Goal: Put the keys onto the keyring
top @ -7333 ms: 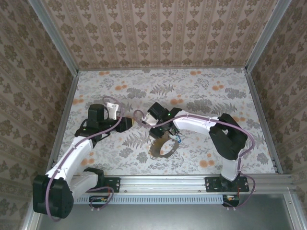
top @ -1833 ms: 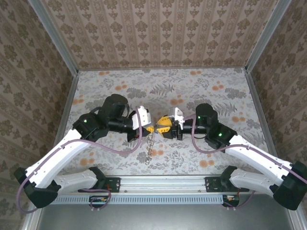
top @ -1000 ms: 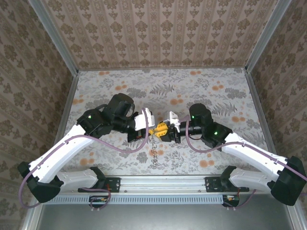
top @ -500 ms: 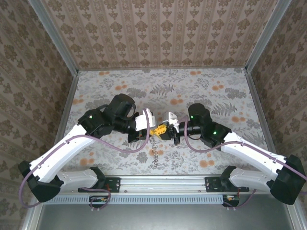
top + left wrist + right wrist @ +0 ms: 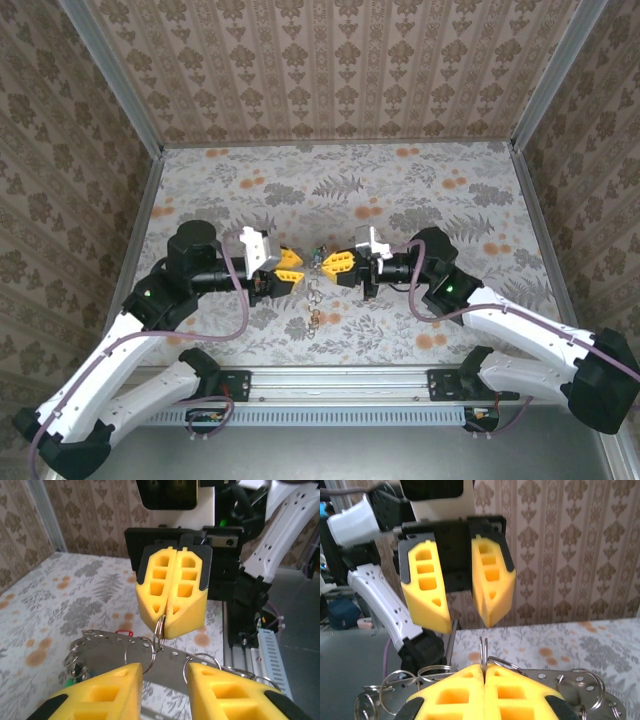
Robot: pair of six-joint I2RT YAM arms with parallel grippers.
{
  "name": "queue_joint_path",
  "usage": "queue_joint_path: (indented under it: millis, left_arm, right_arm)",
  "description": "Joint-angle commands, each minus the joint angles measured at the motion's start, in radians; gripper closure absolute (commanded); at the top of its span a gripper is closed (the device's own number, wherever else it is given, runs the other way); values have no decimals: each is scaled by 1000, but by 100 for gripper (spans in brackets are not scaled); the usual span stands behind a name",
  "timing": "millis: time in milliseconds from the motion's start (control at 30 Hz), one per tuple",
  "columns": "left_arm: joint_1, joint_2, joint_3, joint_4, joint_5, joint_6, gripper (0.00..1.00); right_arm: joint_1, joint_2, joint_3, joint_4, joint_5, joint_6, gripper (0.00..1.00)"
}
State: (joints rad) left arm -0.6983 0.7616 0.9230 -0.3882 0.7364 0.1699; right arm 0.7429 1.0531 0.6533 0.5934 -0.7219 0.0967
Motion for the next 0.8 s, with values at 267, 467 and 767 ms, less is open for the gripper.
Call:
queue_joint_path:
  millis: [267, 467, 767]
  left_arm:
    - [8, -6, -58, 254, 95, -112, 70]
    - [8, 5, -69, 335, 116, -136, 70]
    - [14, 21, -70, 404, 134, -163, 70]
  right_arm:
    - [-7, 50, -64, 544, 50, 306, 100]
    - [-7, 91, -63, 638, 40, 361, 100]
    - [-2, 120, -60, 697, 15, 397, 100]
